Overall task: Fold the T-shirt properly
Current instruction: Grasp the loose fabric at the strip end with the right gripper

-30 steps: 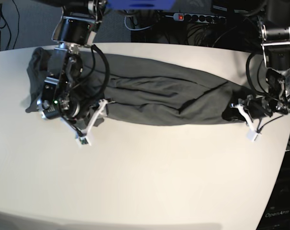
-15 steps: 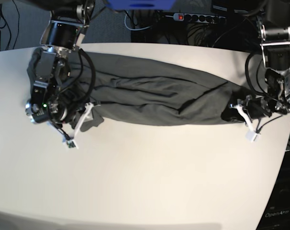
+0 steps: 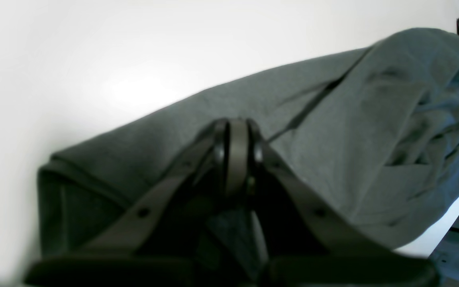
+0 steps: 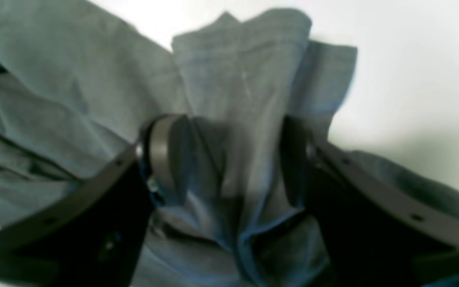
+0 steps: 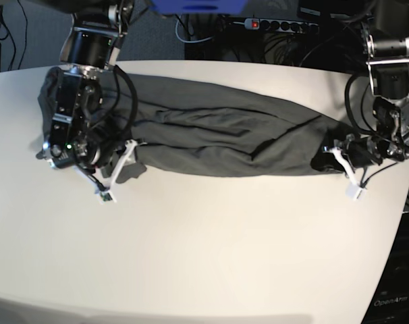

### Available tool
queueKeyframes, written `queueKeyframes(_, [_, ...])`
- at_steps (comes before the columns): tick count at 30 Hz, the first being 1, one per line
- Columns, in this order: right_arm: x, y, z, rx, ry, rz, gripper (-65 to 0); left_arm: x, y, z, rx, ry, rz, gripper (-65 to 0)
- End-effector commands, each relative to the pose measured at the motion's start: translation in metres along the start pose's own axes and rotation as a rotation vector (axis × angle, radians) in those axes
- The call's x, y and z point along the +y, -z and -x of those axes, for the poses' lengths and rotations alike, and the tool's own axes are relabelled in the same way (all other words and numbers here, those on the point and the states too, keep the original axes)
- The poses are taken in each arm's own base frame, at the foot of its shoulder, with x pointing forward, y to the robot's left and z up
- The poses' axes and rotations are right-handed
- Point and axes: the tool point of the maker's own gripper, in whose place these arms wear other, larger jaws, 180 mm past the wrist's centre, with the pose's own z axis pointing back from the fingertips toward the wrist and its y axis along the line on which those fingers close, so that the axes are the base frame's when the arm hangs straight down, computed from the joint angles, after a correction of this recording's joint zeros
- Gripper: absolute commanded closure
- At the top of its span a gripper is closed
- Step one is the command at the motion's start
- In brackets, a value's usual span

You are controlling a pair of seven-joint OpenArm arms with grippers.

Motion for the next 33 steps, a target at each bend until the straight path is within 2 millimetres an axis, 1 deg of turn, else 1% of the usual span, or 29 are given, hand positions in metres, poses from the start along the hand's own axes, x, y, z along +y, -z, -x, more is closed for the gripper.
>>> queueKeyframes(1, [-0.001,-0.005,-0.014,-0.041,-0.012,0.004,-24.4,0.027,-0.009,0.118,0.492,0.022,-0.168,-2.2])
queueKeyframes(3, [-0.002,-0.005,-0.014,-0.040,-0.014,0.005,-16.0,0.027,-0.009,0.118,0.492,0.022,-0.170,-2.2])
queueKeyframes(5, [-0.002,-0.006,-0.014,-0.039,-0.014,0.006,-10.3,0.027,-0.009,0.118,0.492,0.022,-0.170,-2.2])
queueKeyframes(8, [-0.003,-0.006,-0.014,-0.035,-0.015,0.007,-5.5,0.027,-0.009,0.118,0.492,0.022,-0.170,-2.2])
queueKeyframes(10, [-0.005,-0.006,-0.013,-0.032,-0.017,0.013,-1.0,0.027,-0.009,0.118,0.493,0.023,-0.169,-2.2])
queueKeyframes(14, [-0.008,-0.008,-0.013,-0.032,-0.018,0.021,-0.9,0.027,-0.009,0.118,0.493,0.023,-0.169,-2.2])
queueKeyframes(17, [-0.016,-0.010,-0.011,-0.025,-0.025,0.042,-1.0,0.027,-0.009,0.118,0.494,0.024,-0.168,-2.2])
queueKeyframes(19, [-0.018,-0.010,-0.010,-0.023,-0.025,0.046,-1.0,0.027,-0.009,0.118,0.494,0.024,-0.168,-2.2])
queueKeyframes(24, [-0.025,-0.013,-0.007,-0.021,0.026,0.075,-1.0,0.027,-0.009,0.118,0.492,0.025,-0.168,-2.2])
queueKeyframes(27, [-0.017,-0.025,-0.012,-0.057,-0.003,0.097,-1.0,0.027,-0.009,0.117,0.491,0.025,-0.169,-2.2])
queueKeyframes(30, [-0.014,-0.039,-0.015,-0.072,-0.026,0.128,-1.0,0.027,-0.007,0.113,0.467,0.029,-0.169,-2.2])
queueKeyframes(33, [-0.012,-0.047,-0.009,-0.070,-0.009,0.141,-1.0,0.027,-0.006,0.112,0.461,0.030,-0.169,-2.2])
